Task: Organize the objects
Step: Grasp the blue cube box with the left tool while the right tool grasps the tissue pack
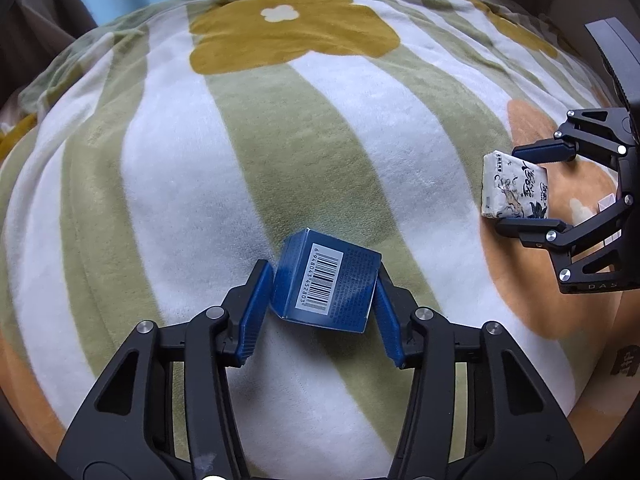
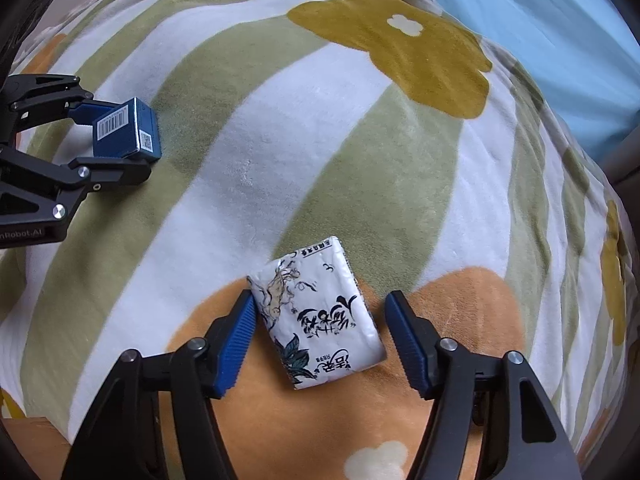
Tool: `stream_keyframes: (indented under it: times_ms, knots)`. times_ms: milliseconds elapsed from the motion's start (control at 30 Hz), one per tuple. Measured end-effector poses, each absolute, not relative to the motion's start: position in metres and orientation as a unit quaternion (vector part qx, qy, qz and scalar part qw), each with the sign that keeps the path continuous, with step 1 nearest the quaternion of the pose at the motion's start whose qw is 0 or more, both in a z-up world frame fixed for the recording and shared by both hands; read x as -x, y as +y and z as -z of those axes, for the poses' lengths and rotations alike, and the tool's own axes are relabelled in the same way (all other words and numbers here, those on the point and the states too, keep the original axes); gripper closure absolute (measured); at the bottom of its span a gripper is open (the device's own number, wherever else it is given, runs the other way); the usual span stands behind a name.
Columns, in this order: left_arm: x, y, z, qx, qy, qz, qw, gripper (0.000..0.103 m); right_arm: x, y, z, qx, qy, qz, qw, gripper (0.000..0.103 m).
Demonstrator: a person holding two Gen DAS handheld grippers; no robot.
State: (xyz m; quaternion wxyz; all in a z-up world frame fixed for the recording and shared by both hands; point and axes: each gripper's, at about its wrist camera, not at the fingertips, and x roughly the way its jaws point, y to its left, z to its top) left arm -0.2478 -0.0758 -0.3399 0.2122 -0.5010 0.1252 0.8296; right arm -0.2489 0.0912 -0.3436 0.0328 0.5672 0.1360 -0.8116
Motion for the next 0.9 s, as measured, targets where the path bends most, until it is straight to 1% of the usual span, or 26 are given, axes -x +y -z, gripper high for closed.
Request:
stream_keyframes:
  times_ms: [33,67,200,533,900]
  knots:
    - [0.248,-0.076,0.34,0.501,0.126,-0.83,0.213,0.058,0.249,0.09,0.344,-0.567,0.137,0.812,0.034,0.048]
    - [0.247,-0.076,0.339,0.5,0.129,-0.83,0.213,0.058,0.248,0.09,0.344,-0.566,0.138,0.812,0.036,0.049]
    - [0.246,-0.074,0.338,0.498,0.136,-0.83,0.211,0.059,0.247,0.088,0.344,-0.563,0.143,0.813,0.036,0.05]
    - [0.238,-0.073,0.331,0.501,0.125,-0.83,0.211,0.059,0.247,0.089,0.334,-0.554,0.147,0.818,0.044,0.051]
    - [0.219,-0.072,0.29,0.482,0.108,-0.845,0.206,0.059,0.236,0.09,0.304,-0.538,0.14,0.83,0.048,0.051]
